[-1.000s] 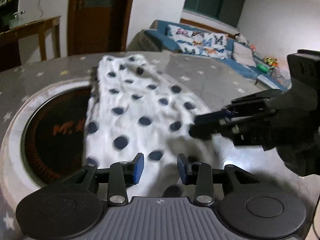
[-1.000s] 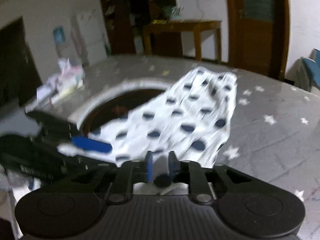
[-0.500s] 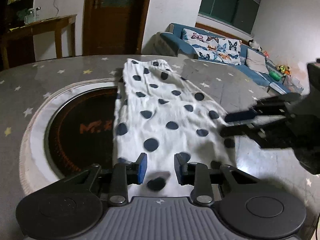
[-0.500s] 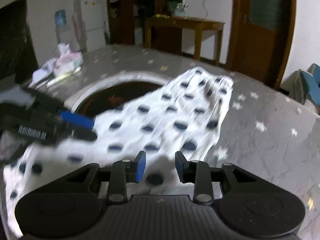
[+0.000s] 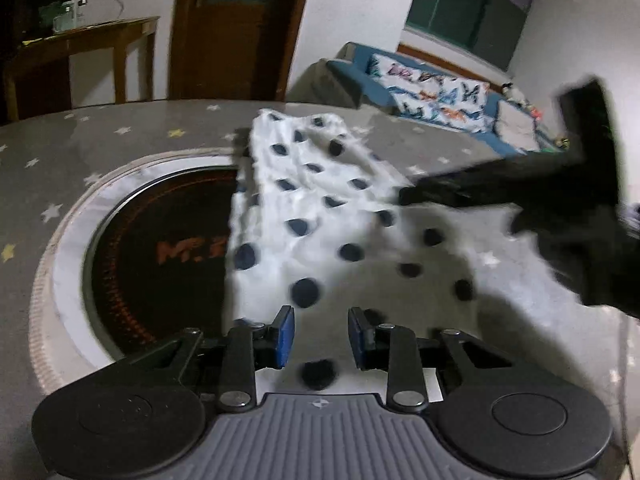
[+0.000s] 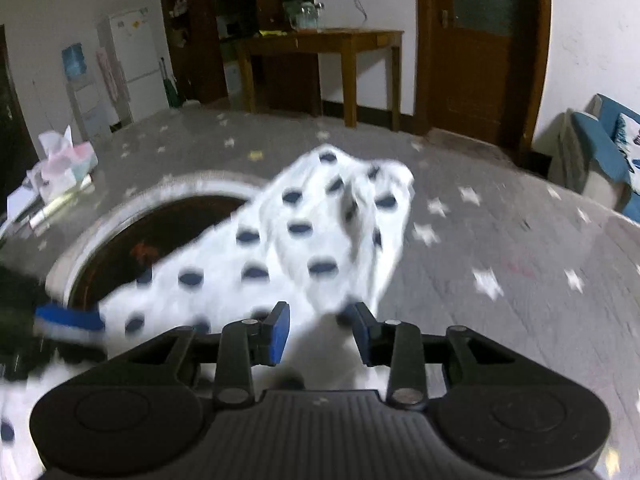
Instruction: Fold clothes
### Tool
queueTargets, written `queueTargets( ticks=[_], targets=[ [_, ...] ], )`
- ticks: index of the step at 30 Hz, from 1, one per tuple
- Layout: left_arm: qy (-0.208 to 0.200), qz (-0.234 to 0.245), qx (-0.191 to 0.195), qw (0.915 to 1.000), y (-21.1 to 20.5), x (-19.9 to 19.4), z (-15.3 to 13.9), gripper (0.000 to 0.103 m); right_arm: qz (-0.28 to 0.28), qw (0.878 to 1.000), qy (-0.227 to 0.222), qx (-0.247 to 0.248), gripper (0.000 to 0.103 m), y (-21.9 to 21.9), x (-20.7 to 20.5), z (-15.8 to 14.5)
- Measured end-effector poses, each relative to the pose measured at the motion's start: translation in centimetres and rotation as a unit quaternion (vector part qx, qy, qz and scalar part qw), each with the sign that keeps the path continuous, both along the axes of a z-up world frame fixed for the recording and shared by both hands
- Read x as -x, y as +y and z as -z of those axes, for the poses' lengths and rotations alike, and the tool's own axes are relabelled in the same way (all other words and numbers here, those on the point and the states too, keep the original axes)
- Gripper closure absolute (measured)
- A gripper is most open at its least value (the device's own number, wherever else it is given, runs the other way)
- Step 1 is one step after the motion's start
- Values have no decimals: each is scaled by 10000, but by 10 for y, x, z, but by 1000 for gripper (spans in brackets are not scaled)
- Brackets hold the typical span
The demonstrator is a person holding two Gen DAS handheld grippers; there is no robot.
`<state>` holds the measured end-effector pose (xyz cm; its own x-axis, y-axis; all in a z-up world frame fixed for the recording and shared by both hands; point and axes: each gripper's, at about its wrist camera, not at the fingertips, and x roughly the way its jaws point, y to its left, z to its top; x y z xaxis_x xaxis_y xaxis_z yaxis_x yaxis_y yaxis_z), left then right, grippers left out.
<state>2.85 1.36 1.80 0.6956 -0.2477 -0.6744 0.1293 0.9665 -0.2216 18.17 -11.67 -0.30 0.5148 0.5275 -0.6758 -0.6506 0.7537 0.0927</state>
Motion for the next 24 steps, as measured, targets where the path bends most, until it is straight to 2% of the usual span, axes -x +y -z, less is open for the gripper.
queueTargets(
  ticks=[4,9,15,19,22,24],
  targets=[
    [32,227,65,9997,-13,3,0,72,-35,10000,41,-21,69,27,-30,6],
    [193,256,79,9995,-12,4,11,72,293,9994,87,142,69,40,-70,22],
    [183,256,186,9993,-7,7,13,72,378,9993,-57,8,70,51,-90,15],
    [186,247,258,9992,-5,8,13,72,440,9986,-106,285,70,67,-107,26],
    [193,248,298,9991,-4,8,13,72,603,9982,-48,60,69,65,-117,24],
    [201,246,325,9990,-3,8,13,70,598,9981,-133,-92,65,59,-118,18]
  ],
)
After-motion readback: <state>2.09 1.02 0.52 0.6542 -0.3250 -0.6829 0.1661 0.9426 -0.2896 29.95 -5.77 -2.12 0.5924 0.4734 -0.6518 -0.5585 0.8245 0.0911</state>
